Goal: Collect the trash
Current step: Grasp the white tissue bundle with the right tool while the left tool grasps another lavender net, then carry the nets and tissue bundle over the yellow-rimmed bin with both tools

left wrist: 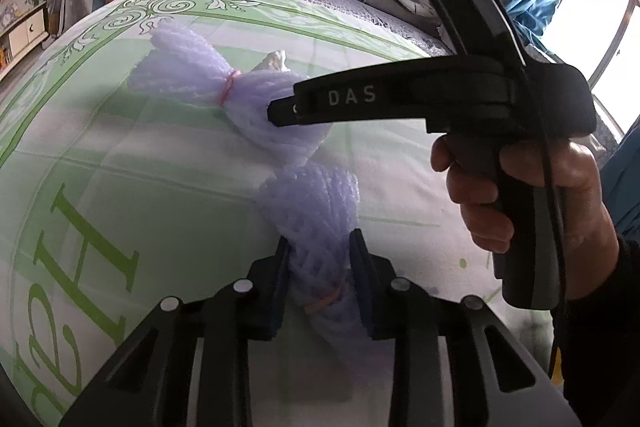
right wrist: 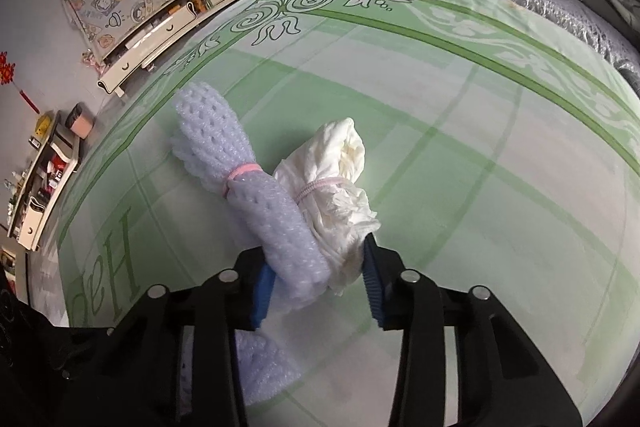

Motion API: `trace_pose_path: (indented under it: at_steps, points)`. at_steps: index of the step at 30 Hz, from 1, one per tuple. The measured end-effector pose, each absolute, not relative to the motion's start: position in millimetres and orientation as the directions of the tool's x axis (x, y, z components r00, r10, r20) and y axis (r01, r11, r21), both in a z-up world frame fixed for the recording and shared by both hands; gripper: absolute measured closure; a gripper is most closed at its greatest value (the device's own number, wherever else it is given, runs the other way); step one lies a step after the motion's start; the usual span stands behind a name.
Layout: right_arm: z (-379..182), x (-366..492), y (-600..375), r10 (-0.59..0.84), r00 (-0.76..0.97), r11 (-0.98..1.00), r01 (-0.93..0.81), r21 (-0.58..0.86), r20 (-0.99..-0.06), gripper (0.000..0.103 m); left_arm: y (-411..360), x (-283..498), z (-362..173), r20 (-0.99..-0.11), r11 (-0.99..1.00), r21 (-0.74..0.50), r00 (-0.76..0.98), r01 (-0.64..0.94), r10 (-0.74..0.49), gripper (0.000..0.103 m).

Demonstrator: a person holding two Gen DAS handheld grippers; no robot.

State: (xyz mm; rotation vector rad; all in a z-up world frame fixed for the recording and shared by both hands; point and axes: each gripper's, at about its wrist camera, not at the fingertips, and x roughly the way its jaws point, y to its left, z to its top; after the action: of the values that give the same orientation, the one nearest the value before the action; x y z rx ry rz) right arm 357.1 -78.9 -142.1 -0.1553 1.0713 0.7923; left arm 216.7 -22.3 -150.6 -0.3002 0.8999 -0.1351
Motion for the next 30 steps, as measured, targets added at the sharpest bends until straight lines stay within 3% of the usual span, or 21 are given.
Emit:
trace_pose_path:
  at_steps: [12, 21, 30]
  points:
    - [-116.9, 351.4, -90.0, 0.554, 0.286, 0.727, -0.623, 0.288, -0.782, 0.077, -22.7, 199.3, -132.0, -0.717, 0.953, -0.303, 0.658, 0.003, -0.230, 0.079]
    - [-75.8, 345.5, -136.0, 0.573, 0.388, 0.769, -0.559, 0.310, -0.722, 0.077, -25.3, 172.4, -88.1, -0.635, 0.969, -0.245, 0.751, 0.024, -0.180, 0.079]
    - [-33.4, 316.9, -205.5, 0.537, 0.533, 0.832, -0.465, 0.304, -0.654, 0.077, -43.9, 153.2, -43.6, -0.547, 0.973, -0.199, 0.811, 0.115, -0.208, 0.079]
